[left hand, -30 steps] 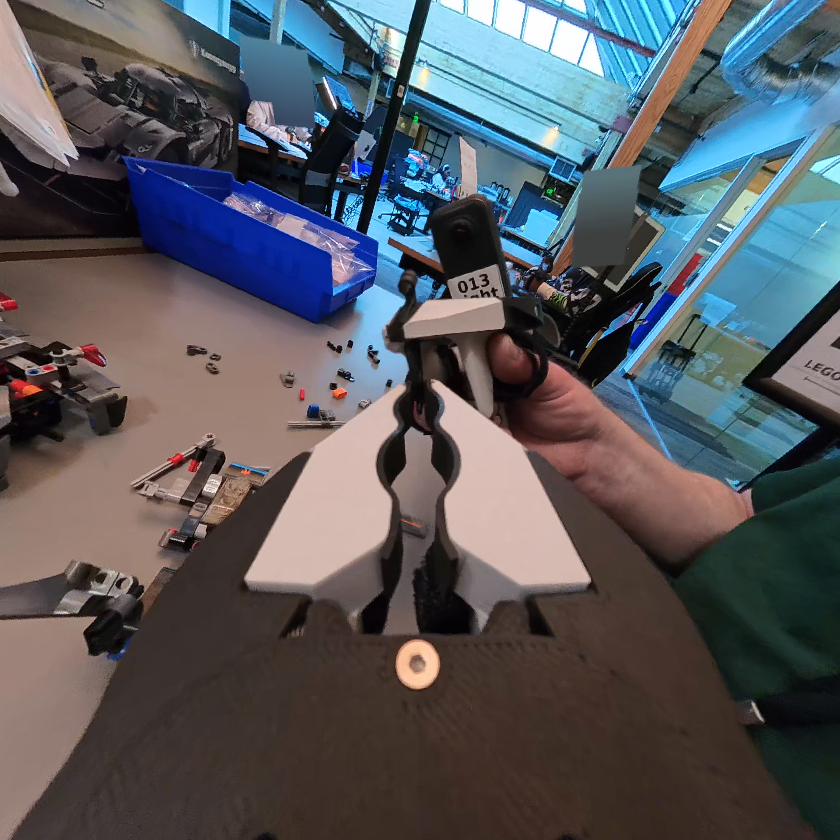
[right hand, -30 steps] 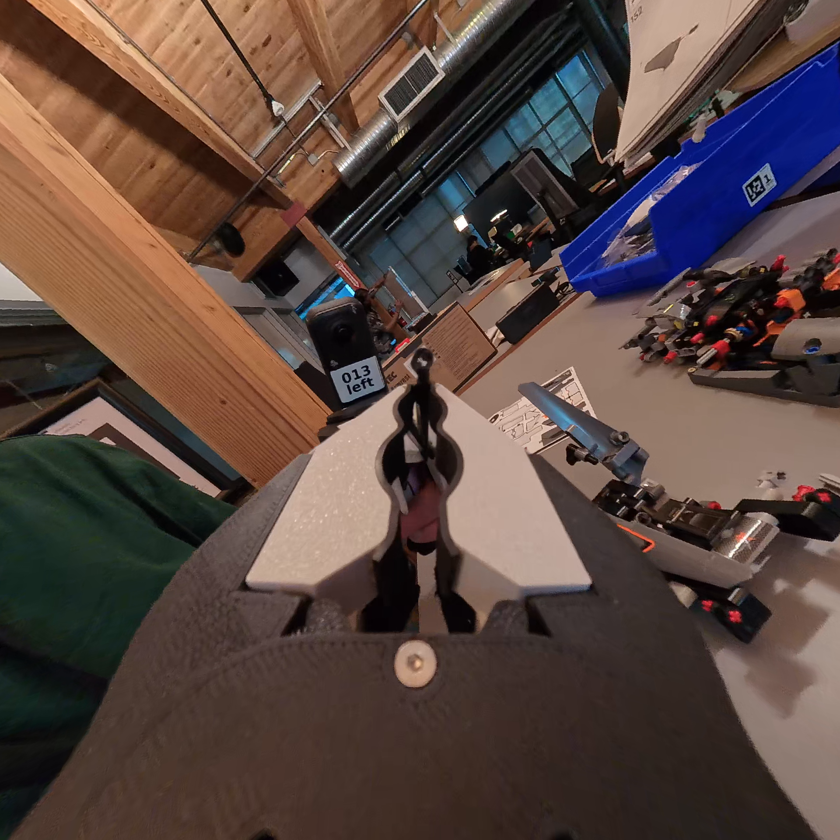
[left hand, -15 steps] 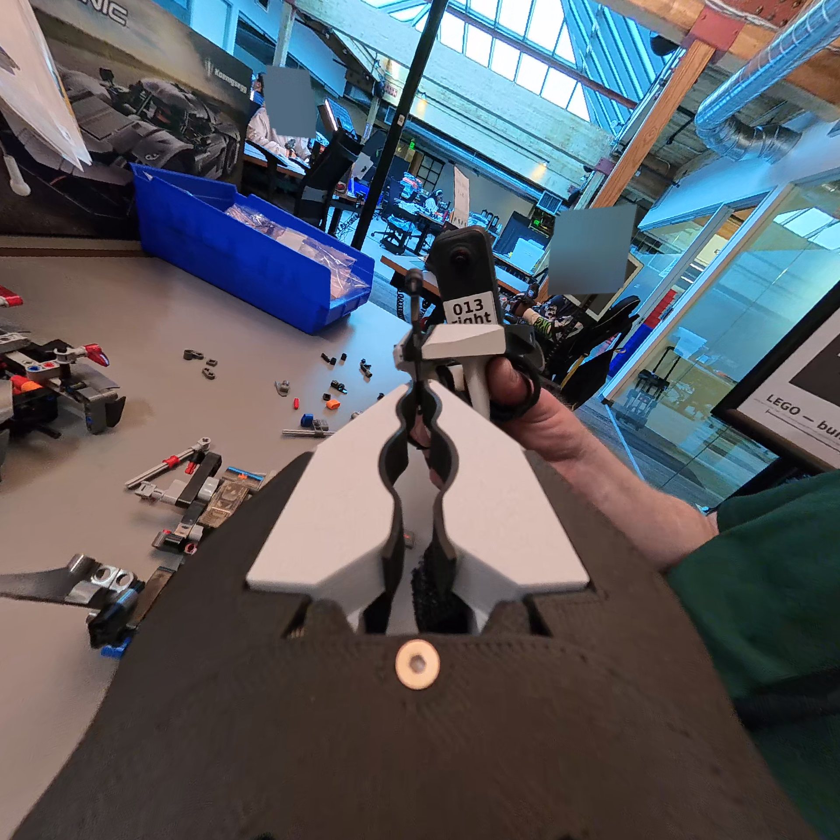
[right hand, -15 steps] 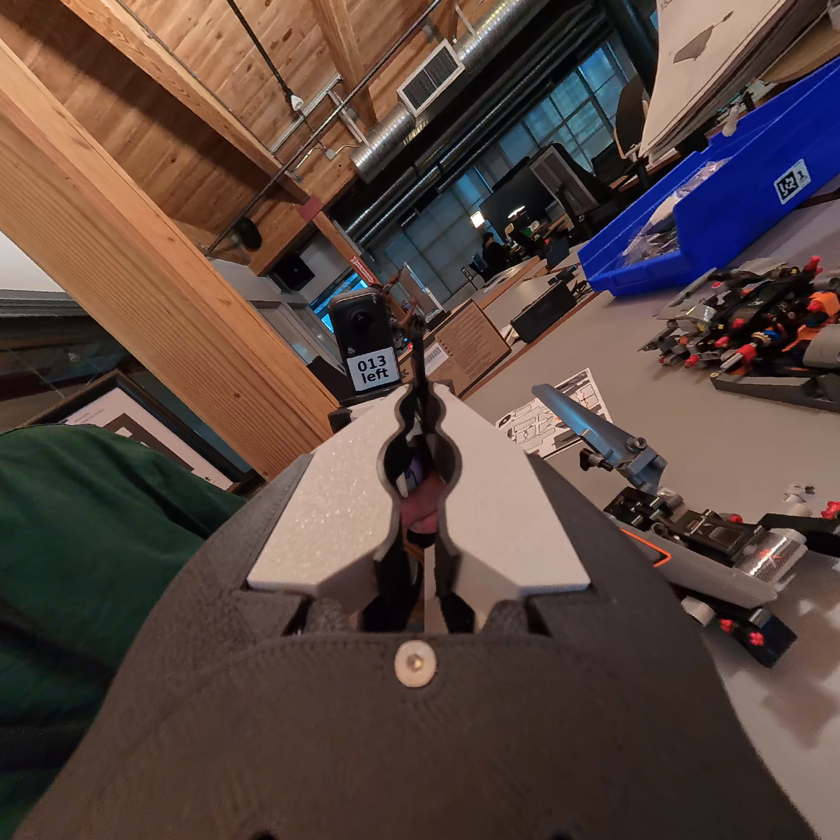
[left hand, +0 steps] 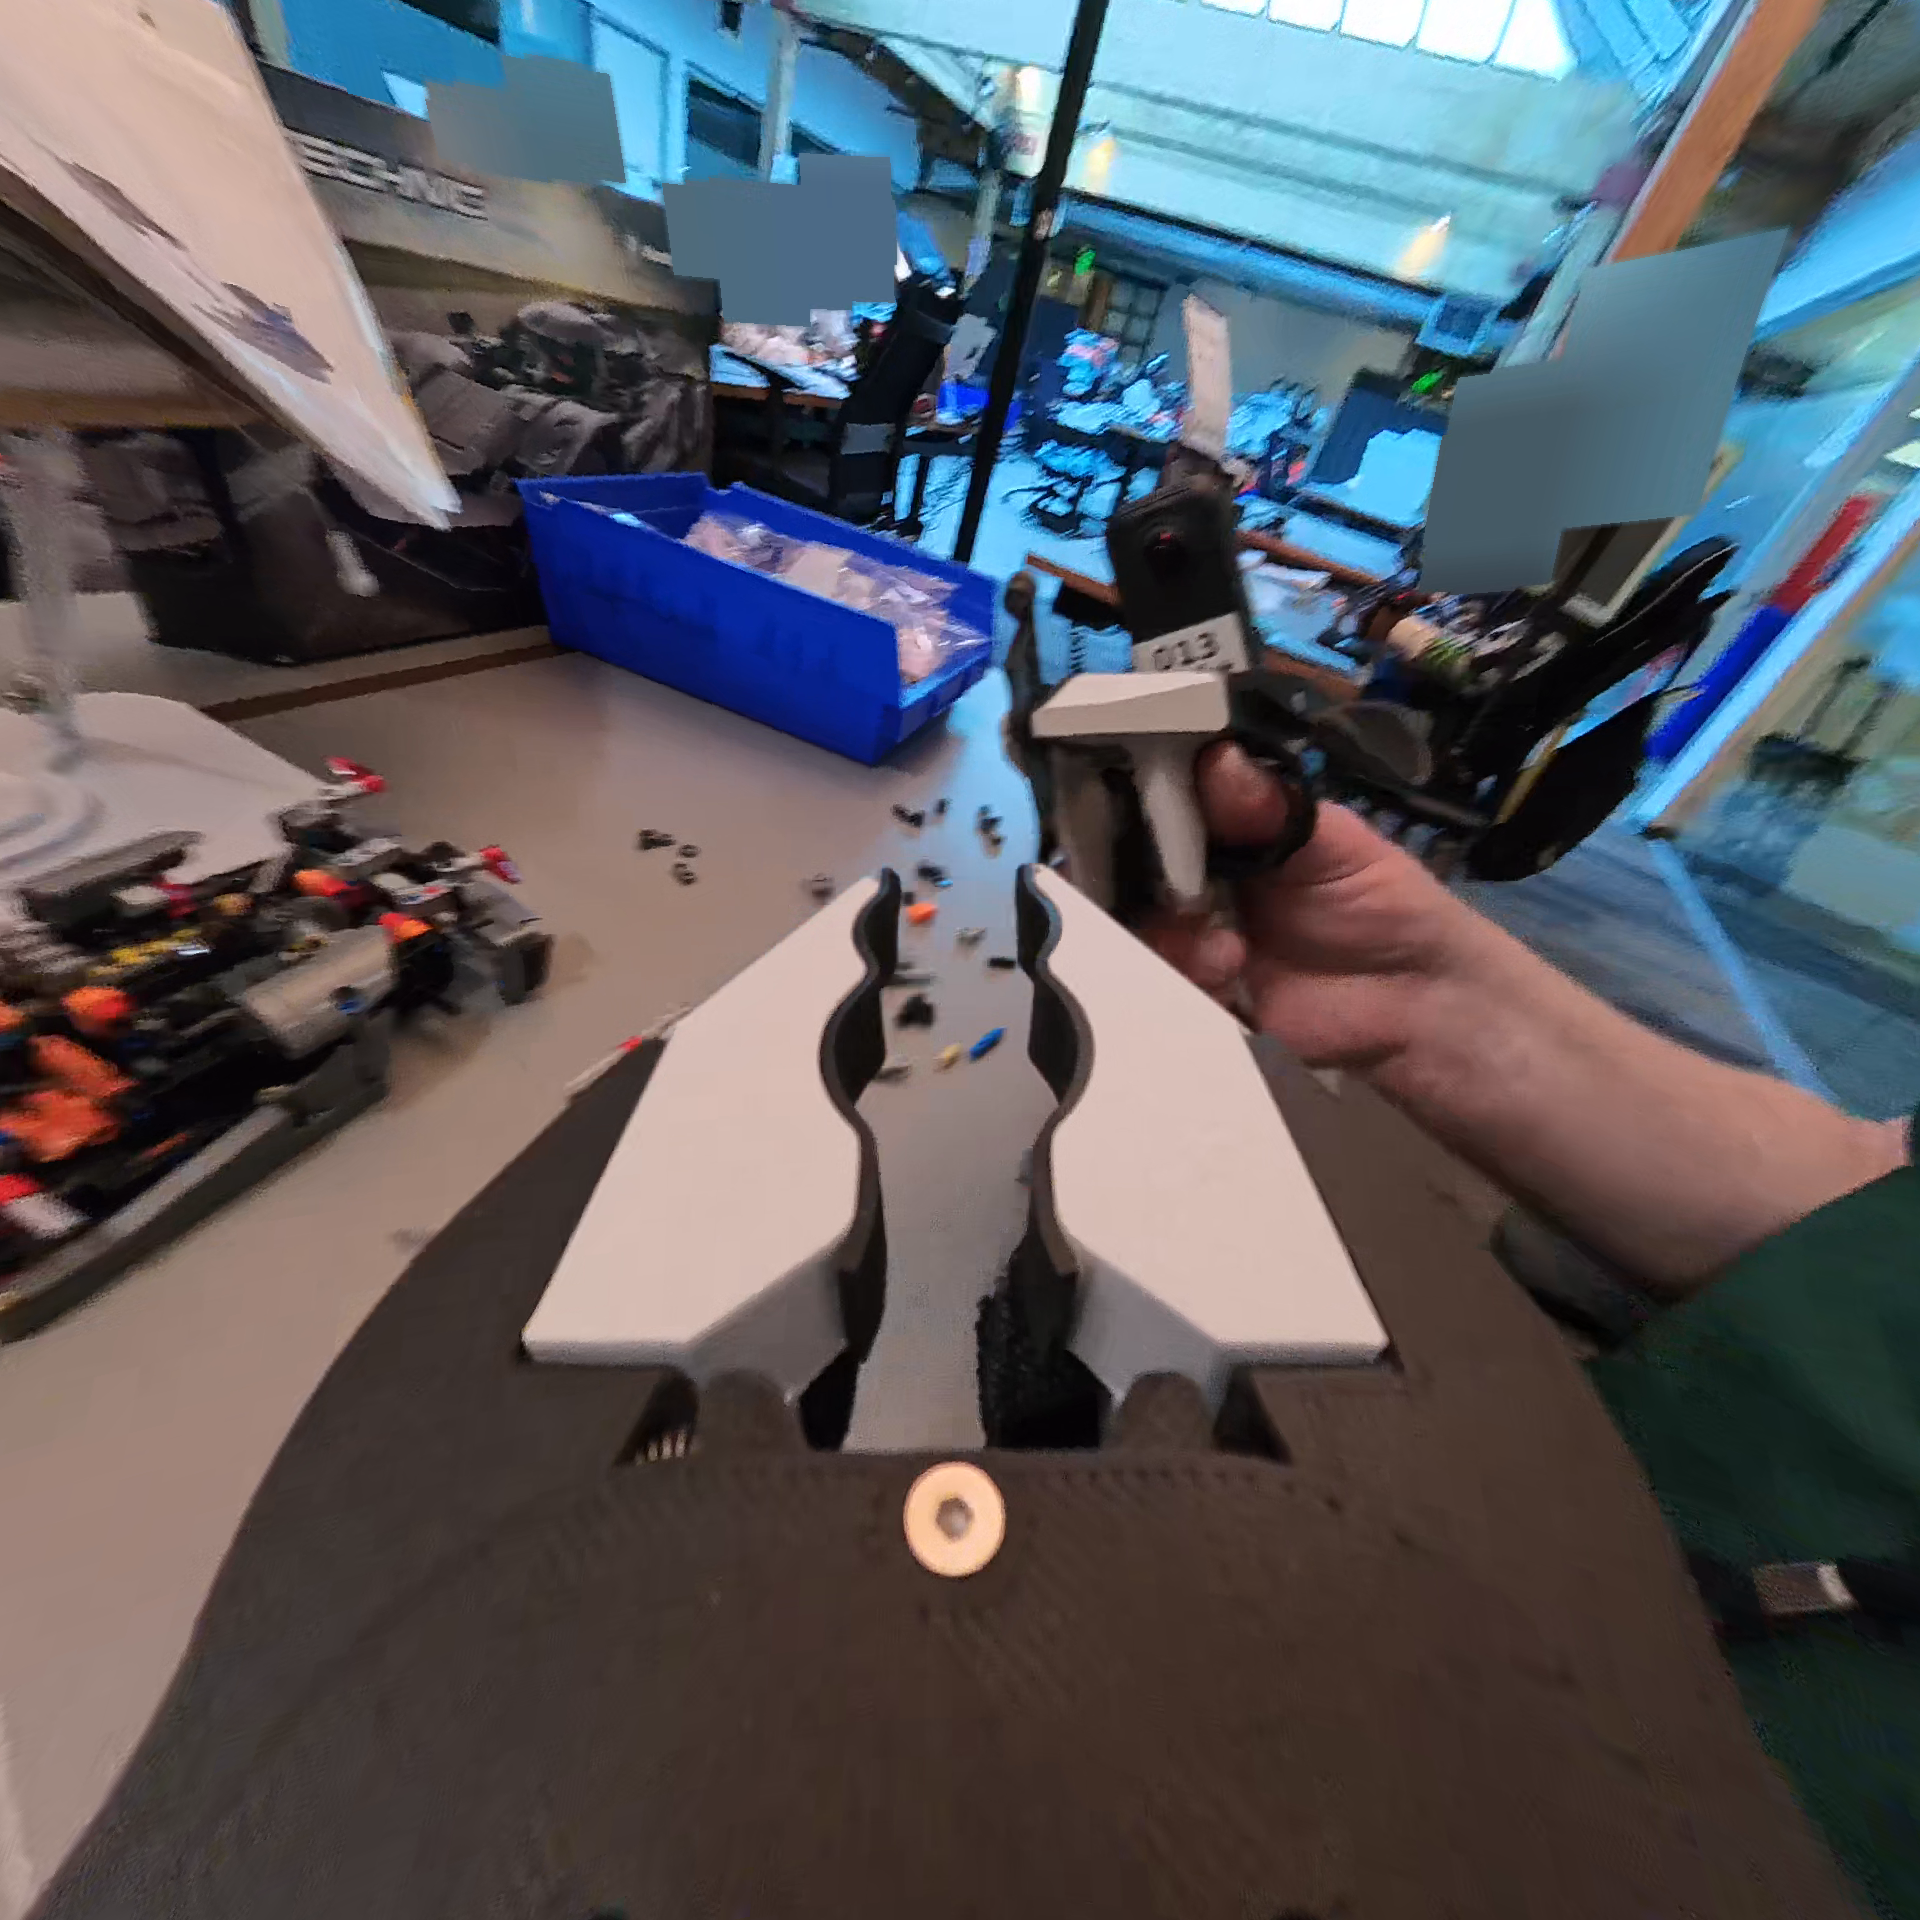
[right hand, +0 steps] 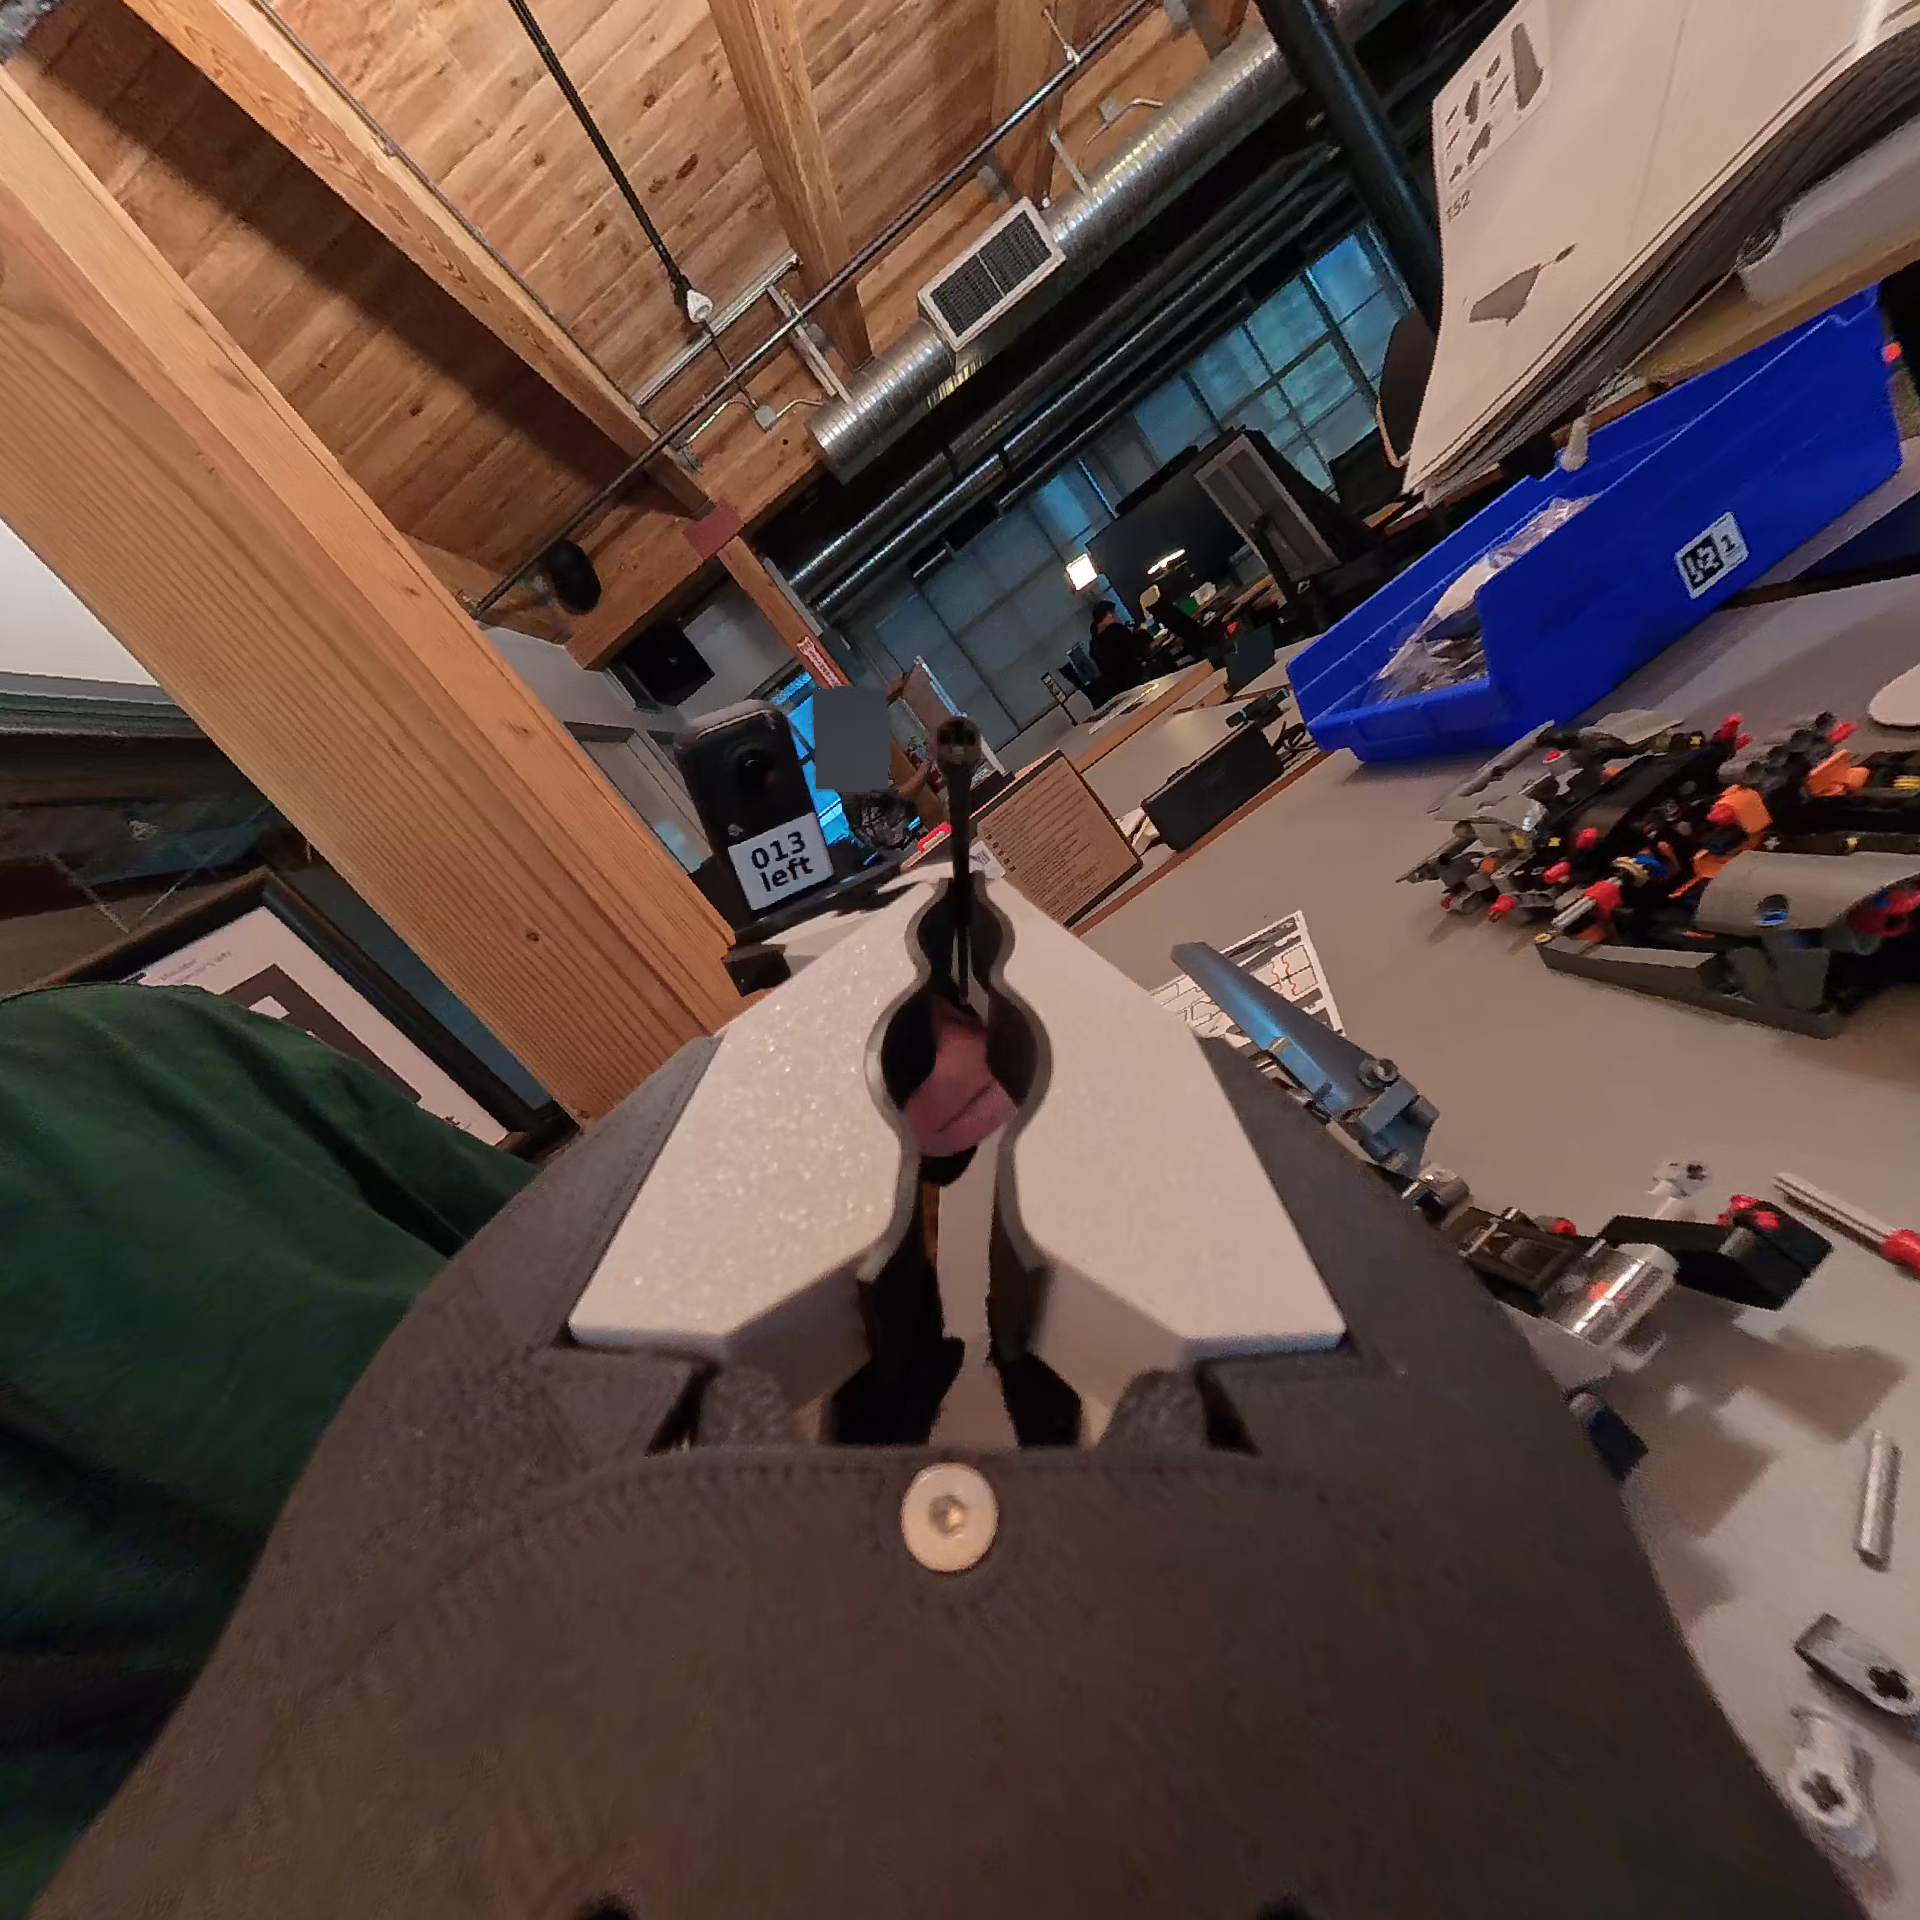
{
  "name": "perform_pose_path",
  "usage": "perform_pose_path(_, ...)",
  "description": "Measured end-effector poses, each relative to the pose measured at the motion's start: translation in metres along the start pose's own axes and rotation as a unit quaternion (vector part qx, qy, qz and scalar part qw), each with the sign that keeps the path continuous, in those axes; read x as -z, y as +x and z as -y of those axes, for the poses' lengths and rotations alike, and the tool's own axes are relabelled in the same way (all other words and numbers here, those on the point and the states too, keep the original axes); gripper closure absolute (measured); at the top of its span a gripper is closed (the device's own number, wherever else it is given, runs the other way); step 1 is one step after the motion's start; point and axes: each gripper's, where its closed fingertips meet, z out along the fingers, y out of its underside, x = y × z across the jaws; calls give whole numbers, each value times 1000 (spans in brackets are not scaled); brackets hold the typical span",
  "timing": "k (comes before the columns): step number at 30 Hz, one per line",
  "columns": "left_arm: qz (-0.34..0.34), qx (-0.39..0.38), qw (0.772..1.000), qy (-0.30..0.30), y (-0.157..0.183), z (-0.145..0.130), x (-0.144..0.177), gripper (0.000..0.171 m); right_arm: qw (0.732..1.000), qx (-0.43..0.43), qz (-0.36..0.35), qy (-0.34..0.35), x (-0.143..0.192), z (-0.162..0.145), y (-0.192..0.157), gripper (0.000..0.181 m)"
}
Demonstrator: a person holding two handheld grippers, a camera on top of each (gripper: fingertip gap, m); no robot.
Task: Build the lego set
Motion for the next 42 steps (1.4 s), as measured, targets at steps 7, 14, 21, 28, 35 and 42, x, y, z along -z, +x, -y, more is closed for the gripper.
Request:
perform_pose_path(7, 144, -64, 982, -107, -58, -21, 42, 142, 1000, 1, -12, 8, 13, 0, 6, 181)
perform_pose_path(14, 184, -17, 972, -143, -84, -50, 49, 136, 1000, -7, -13, -6, 13, -13, 11, 181)
perform_pose_path(21, 177, 1, 971, -160, -90, -56, 31, 147, 1000, -9, -15, -10, 14, -18, 14, 181)
perform_pose_path(28, 178, -14, 969, -173, -98, -53, 23, 167, 1000, -9, -16, -9, 18, -19, 16, 181)
perform_pose_path(35, 168, -18, 970, -176, -107, -49, 17, 171, 1000, -10, -19, -10, 22, -18, 19, 181)
perform_pose_path(42, 153, -20, 972, -178, -110, -47, 10, 171, 1000, -14, -21, -12, 23, -19, 21, 181)
